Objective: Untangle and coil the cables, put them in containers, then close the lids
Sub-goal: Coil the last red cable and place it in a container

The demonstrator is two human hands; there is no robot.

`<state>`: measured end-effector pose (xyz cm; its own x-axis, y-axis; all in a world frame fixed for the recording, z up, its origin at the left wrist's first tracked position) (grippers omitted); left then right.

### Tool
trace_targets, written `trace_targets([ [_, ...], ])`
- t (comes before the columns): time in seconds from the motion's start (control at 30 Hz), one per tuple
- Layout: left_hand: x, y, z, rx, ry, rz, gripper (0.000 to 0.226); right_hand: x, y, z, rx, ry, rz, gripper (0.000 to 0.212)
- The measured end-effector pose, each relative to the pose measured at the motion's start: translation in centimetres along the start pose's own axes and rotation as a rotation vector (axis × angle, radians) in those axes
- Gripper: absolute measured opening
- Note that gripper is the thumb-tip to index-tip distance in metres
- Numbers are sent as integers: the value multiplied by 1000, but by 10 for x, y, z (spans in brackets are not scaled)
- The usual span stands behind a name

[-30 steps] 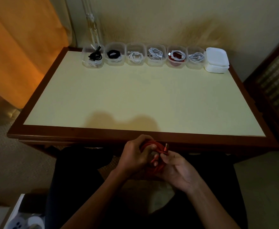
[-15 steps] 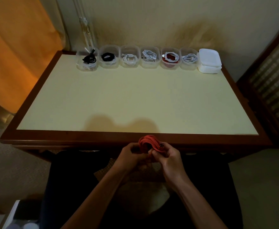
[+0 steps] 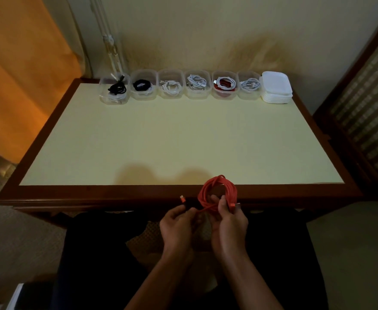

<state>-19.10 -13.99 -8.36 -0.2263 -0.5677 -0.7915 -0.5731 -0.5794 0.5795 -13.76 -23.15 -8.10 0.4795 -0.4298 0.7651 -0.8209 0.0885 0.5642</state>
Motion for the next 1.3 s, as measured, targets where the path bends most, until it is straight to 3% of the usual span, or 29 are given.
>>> trace_targets([
  [0.07, -3, -3, -1, 74, 27, 125, 16, 0, 8, -1, 77, -5, 5, 15],
  [0.2, -19, -4, -1, 253, -61, 191, 20, 2, 14, -5, 172, 40, 16, 19],
  [0.4, -22, -19, 8, 375, -111, 195, 37, -1, 10, 6, 198, 348, -4, 15],
  [0.6, -39, -22, -12, 511, -140, 163, 28, 28, -5, 5, 221, 316, -84, 8],
  [0.83, -94, -55, -57, 452, -414, -26, 18, 96, -58, -16, 125, 411, 152, 26],
  [0.97, -129, -79, -90, 413, -588, -224, 17, 149, -97, -25, 109, 652, 342, 14],
  [1.07, -151, -104, -120, 433, -747, -393, 16, 191, -129, -37, 93, 842, 492, 17],
  [1.23, -179, -147, -186, 479, -1048, -661, 24, 254, -189, -64, 46, 1012, 499, 28],
  [1.3, -186, -165, -215, 487, -1150, -757, 21, 276, -215, -75, 52, 1063, 518, 21],
])
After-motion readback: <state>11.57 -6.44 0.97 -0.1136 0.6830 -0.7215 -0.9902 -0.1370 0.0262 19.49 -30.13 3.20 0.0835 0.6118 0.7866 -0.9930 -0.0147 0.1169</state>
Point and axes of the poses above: each hand's wrist, its own y-axis away from the middle knuckle, its own z-axis out of the back of the hand, x = y × z, the point moved 3 cm from there along -y, towards the middle knuckle, and after that the axes turned 3 degrees about -z, right-handed, at the moved point
